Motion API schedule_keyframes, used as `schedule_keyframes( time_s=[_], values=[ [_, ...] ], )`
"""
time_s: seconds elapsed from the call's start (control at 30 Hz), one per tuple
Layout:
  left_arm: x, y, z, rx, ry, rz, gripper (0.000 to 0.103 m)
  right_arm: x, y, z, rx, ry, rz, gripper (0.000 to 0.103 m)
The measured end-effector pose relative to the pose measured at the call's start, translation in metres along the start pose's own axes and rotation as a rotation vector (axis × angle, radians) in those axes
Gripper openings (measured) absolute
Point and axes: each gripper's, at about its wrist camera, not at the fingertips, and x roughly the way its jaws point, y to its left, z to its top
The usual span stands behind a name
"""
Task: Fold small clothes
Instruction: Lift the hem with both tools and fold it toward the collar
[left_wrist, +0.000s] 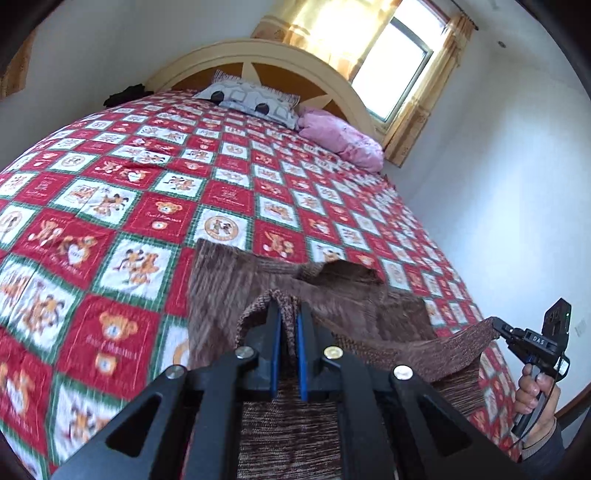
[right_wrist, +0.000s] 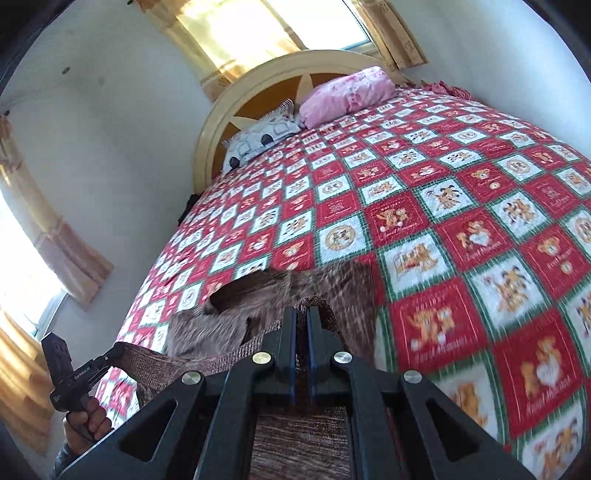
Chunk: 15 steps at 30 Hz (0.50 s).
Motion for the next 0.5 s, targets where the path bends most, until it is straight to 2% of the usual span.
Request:
schedule_keyframes(
  time_s=[0.2,0.43,0.47,0.5],
  values=[
    [0.053,0.017,0.016,-0.001,0.052,0.056,0.008,0.069,-0.024,0.024,0.048,0.076,-0.052,0.004],
    [0.1,0.037,0.02,-0.033,0.121,0.108,0.009,0.129,-0.037,0.029,0.04,0.16,-0.105,0.005],
    [0.103,0.039,0.02,-0.04,0.128,0.109,0.012,0.132,-0.038,0.03,0.034,0.159,-0.118,0.008],
    [0.103,0.039,0.019,-0.042,0.131,0.118,0.014,0.131,-0.039,0.033,0.032,0.152,-0.122,0.023]
  ],
)
